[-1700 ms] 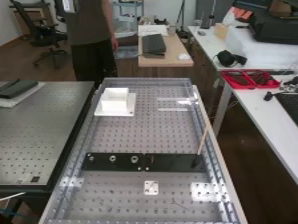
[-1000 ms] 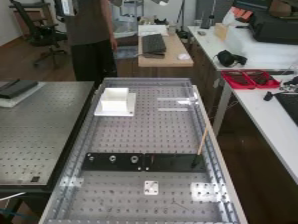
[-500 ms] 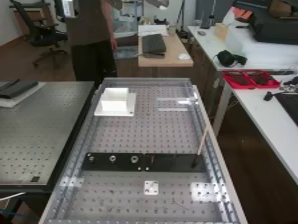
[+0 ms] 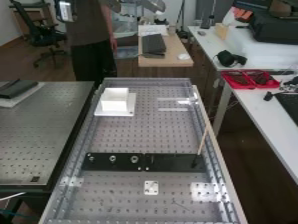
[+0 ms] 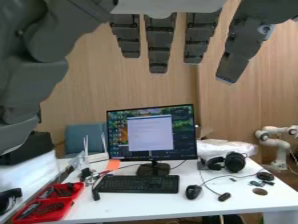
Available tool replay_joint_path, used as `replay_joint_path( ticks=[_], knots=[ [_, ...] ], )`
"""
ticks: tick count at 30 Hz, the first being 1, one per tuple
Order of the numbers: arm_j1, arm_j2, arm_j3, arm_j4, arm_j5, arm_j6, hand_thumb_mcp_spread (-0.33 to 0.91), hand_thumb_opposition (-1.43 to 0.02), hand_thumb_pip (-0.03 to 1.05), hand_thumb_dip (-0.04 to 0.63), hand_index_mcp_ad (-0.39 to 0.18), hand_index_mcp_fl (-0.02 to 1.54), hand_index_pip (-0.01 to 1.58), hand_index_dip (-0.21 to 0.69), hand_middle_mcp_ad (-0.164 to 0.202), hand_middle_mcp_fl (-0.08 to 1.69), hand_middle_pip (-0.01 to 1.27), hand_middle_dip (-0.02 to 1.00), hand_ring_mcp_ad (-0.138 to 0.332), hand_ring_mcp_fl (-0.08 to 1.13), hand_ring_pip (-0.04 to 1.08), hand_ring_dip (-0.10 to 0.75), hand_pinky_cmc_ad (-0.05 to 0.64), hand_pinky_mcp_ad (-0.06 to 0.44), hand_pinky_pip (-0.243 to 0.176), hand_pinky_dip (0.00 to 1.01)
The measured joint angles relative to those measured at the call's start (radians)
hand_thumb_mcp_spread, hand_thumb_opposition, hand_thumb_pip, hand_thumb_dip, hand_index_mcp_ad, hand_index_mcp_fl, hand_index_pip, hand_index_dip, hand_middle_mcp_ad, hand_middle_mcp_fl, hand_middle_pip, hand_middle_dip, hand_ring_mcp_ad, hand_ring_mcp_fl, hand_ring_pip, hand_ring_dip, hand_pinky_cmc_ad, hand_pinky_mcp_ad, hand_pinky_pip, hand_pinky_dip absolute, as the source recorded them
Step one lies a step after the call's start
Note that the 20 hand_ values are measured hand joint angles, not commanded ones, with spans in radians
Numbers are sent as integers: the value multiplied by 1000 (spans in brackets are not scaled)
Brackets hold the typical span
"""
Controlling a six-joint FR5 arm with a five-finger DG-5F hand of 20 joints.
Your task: Grab the smaller nut and place it in the white container
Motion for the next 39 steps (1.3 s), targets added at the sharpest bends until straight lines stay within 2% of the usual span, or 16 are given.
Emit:
replay_joint_path(
  ticks=[13,19,24,29,33,39],
  knots=[
    [-2,21,-38,14,26,-2,297,-679,314,49,-33,37,77,73,65,106,126,175,155,7,101,82,393,312,-73,426],
    [-5,47,-79,14,54,-9,297,-679,316,51,-33,37,77,73,68,106,126,175,155,7,101,82,393,312,-75,429],
    [-12,84,-158,35,94,-8,293,-682,367,47,-33,37,77,73,66,124,126,175,157,7,101,82,394,312,-75,433],
    [-17,109,-244,78,128,-24,328,-709,415,80,-38,38,87,70,70,138,126,175,155,14,98,82,394,314,-75,429],
    [-33,121,-311,120,142,-28,340,-712,475,110,-72,63,87,63,66,138,126,176,157,12,98,82,394,314,-75,433],
    [-79,135,-392,175,125,-31,375,-738,480,127,-96,99,133,56,66,169,122,175,159,12,98,82,393,312,-73,405]
  ],
)
